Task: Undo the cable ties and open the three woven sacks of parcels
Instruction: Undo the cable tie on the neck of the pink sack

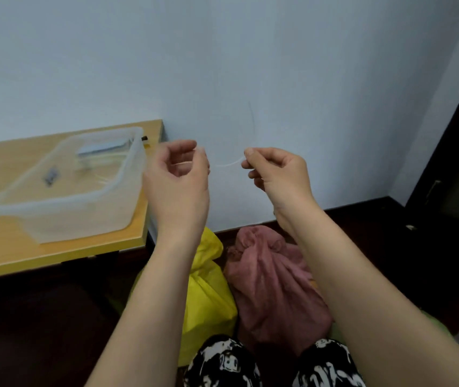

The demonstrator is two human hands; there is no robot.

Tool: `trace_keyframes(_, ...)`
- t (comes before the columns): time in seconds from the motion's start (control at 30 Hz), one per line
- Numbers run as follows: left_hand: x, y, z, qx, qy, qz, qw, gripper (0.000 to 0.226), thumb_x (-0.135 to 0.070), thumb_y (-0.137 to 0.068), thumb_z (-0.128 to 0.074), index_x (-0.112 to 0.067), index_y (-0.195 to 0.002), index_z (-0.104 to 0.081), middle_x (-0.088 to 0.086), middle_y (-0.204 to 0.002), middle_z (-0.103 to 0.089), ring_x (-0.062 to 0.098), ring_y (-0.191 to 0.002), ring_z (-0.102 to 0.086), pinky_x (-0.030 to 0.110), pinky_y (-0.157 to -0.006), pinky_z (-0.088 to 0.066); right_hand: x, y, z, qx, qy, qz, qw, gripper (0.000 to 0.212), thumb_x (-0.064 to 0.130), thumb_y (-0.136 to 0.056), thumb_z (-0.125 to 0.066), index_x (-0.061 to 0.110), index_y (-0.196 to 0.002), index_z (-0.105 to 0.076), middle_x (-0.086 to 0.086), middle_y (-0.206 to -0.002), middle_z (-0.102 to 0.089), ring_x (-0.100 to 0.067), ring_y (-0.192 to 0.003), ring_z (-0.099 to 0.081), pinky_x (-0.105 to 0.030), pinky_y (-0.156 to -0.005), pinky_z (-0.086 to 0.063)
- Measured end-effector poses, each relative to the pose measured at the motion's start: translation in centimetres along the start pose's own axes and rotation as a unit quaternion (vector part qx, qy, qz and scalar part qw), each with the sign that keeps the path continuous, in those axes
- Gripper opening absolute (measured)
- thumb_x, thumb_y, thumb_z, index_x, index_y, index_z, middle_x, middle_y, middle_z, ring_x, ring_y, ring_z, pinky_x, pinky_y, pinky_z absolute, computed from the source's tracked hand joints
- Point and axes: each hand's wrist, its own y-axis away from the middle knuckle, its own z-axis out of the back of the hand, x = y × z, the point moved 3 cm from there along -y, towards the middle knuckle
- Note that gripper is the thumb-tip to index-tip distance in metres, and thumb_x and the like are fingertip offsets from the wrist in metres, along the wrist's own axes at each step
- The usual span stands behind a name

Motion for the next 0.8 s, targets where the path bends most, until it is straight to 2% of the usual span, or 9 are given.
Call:
trace_keyframes(0.1, -2.3, -2.3, 2.9, -0.036, -0.031, -0.064, 0.997, 0.011, -0.013, -0.085, -0.061, -0.023, -0.084, -0.061, 0.002, -0.079, -0.066, 0.019, -0.074, -0.068, 0.028, -0.07, -0.057, 1.4, -0.1, -3.7, 0.035, -0.031, -0.011, 0.999, 0.011, 0.014, -0.09, -0.066, 0.011, -0.079, -0.068, 0.006, -0.063, -0.067, -0.001, -0.052, -0.056, -0.015, -0.056, -0.047)
trace_keyframes(0.2, -3.6, -4.9, 6.4, -0.075, -0.057, -0.083, 0.992, 0.011, -0.016, -0.084, -0.059, -0.026, -0.083, -0.062, 0.001, -0.083, -0.067, 0.018, -0.079, -0.069, 0.03, -0.074, -0.057, 2.6, -0.2, -8.1, 0.077, -0.036, -0.012, 0.996, 0.013, 0.013, -0.089, -0.066, 0.011, -0.076, -0.068, 0.002, -0.065, -0.068, -0.005, -0.055, -0.058, -0.017, -0.058, -0.049)
trace_keyframes(0.33, -3.5, -8.6, 11.8, -0.149, -0.085, -0.036, 0.985, 0.012, -0.018, -0.084, -0.057, -0.029, -0.082, -0.062, -0.006, -0.083, -0.064, 0.014, -0.076, -0.064, 0.026, -0.07, -0.055, 3.3, -0.6, -13.7, 0.115, -0.017, -0.025, 0.993, 0.016, 0.012, -0.089, -0.066, 0.011, -0.074, -0.068, 0.001, -0.066, -0.068, -0.005, -0.055, -0.057, -0.017, -0.059, -0.049)
trace_keyframes(0.43, -3.4, -10.5, 15.1, -0.203, -0.093, -0.006, 0.975, 0.013, -0.015, -0.084, -0.055, -0.026, -0.082, -0.062, -0.009, -0.078, -0.06, 0.011, -0.069, -0.059, 0.021, -0.062, -0.048, 3.3, -1.1, -16.8, 0.145, 0.021, -0.046, 0.988, 0.014, 0.017, -0.09, -0.066, 0.007, -0.081, -0.07, 0.002, -0.07, -0.069, -0.001, -0.054, -0.056, -0.013, -0.056, -0.047)
trace_keyframes(0.5, -3.7, -11.2, 16.5, -0.223, -0.099, -0.007, 0.97, 0.013, -0.015, -0.083, -0.055, -0.024, -0.085, -0.063, -0.009, -0.078, -0.06, 0.012, -0.07, -0.059, 0.02, -0.063, -0.049, 3.0, -1.3, -18.1, 0.165, 0.033, -0.065, 0.984, 0.016, 0.019, -0.091, -0.065, 0.004, -0.087, -0.071, 0.003, -0.072, -0.07, -0.002, -0.056, -0.057, -0.012, -0.056, -0.048)
trace_keyframes(0.57, -4.0, -11.5, 17.4, -0.236, -0.098, -0.014, 0.967, 0.014, -0.016, -0.081, -0.054, -0.024, -0.086, -0.063, -0.007, -0.081, -0.061, 0.013, -0.072, -0.059, 0.024, -0.067, -0.051, 2.8, -1.6, -18.5, 0.159, 0.033, -0.076, 0.984, 0.016, 0.02, -0.093, -0.061, 0.007, -0.094, -0.07, 0.003, -0.075, -0.073, -0.003, -0.061, -0.061, -0.015, -0.061, -0.05)
trace_keyframes(0.67, -4.2, -11.2, 17.3, -0.239, -0.098, -0.027, 0.966, 0.015, -0.015, -0.081, -0.053, -0.025, -0.086, -0.063, -0.006, -0.085, -0.062, 0.013, -0.074, -0.06, 0.026, -0.071, -0.053, 2.5, -2.0, -17.6, 0.112, 0.018, -0.059, 0.992, 0.015, 0.016, -0.095, -0.057, 0.015, -0.083, -0.066, 0.004, -0.072, -0.072, -0.005, -0.062, -0.061, -0.019, -0.064, -0.048)
trace_keyframes(0.73, -4.4, -10.6, 16.2, -0.223, -0.095, -0.039, 0.969, 0.015, -0.015, -0.081, -0.053, -0.026, -0.085, -0.062, -0.007, -0.084, -0.062, 0.015, -0.075, -0.061, 0.029, -0.072, -0.054, 2.4, -2.1, -16.2, 0.084, 0.0, -0.057, 0.995, 0.02, 0.013, -0.095, -0.055, 0.017, -0.079, -0.065, 0.004, -0.071, -0.071, -0.007, -0.062, -0.059, -0.018, -0.061, -0.047)
trace_keyframes(0.8, -4.5, -9.8, 14.2, -0.194, -0.094, -0.051, 0.975, 0.015, -0.016, -0.081, -0.053, -0.027, -0.084, -0.062, -0.008, -0.083, -0.062, 0.022, -0.076, -0.062, 0.032, -0.074, -0.056, 2.1, -2.5, -14.4, 0.062, -0.007, -0.061, 0.996, 0.017, 0.012, -0.095, -0.053, 0.015, -0.086, -0.067, 0.003, -0.073, -0.07, -0.007, -0.062, -0.058, -0.015, -0.057, -0.047)
